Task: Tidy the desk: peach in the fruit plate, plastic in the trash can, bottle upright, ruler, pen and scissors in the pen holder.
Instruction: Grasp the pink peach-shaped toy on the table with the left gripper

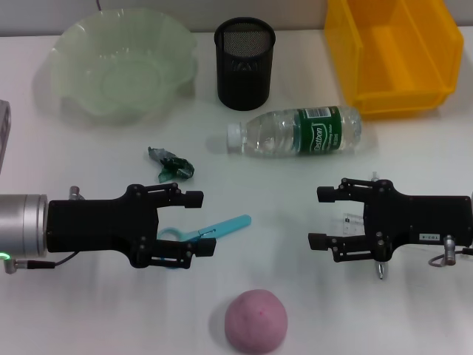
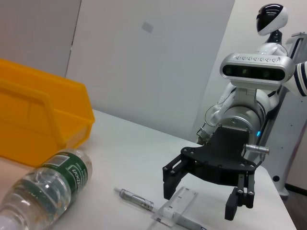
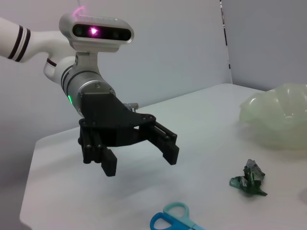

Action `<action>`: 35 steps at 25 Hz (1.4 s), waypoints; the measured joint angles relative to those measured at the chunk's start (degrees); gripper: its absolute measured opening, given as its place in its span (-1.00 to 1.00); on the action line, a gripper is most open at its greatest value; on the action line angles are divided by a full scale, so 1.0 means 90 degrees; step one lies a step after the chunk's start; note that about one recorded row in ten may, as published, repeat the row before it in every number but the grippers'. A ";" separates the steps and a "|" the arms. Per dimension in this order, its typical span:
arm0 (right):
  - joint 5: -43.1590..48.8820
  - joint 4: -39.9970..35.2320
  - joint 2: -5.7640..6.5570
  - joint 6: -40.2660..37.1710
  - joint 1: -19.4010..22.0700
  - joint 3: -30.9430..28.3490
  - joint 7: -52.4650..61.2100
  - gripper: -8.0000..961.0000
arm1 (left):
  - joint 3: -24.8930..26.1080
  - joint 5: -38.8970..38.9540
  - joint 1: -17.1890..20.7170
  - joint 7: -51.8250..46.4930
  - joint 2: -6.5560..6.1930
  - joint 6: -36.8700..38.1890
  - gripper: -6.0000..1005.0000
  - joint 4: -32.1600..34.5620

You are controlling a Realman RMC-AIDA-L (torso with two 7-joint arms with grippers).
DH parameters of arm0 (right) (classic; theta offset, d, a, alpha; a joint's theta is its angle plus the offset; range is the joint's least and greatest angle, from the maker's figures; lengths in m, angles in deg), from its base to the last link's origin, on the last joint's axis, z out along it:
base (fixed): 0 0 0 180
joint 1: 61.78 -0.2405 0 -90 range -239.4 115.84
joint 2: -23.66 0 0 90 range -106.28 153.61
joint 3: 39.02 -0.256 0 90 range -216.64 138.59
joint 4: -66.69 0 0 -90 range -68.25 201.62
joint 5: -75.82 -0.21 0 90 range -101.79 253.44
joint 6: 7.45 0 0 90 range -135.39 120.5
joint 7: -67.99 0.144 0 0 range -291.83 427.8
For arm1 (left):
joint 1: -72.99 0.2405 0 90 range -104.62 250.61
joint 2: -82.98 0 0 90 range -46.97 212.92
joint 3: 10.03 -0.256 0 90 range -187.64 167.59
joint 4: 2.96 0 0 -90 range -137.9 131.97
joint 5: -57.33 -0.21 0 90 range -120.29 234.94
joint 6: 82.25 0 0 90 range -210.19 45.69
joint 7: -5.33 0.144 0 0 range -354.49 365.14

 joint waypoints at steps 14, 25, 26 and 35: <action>0.0000 -0.0013 0.0000 -0.0009 0.0030 0.0002 0.0000 0.73 | -0.0035 0.0000 -0.0014 0.0000 0.0010 0.0003 0.69 0.0010; 0.0000 -0.0040 0.0009 -0.0021 0.0024 0.0007 0.0019 0.73 | -0.0045 0.0000 -0.0047 0.0000 0.0029 0.0002 0.69 0.0010; 0.0000 -0.0041 0.0010 -0.0027 0.0024 0.0005 0.0021 0.73 | -0.0050 0.0000 -0.0051 0.0000 0.0034 0.0003 0.69 0.0010; 0.0000 -0.0042 0.0019 -0.0045 0.0019 -0.0001 0.0044 0.73 | -0.0059 -0.0006 -0.0060 0.0000 0.0040 0.0029 0.69 0.0010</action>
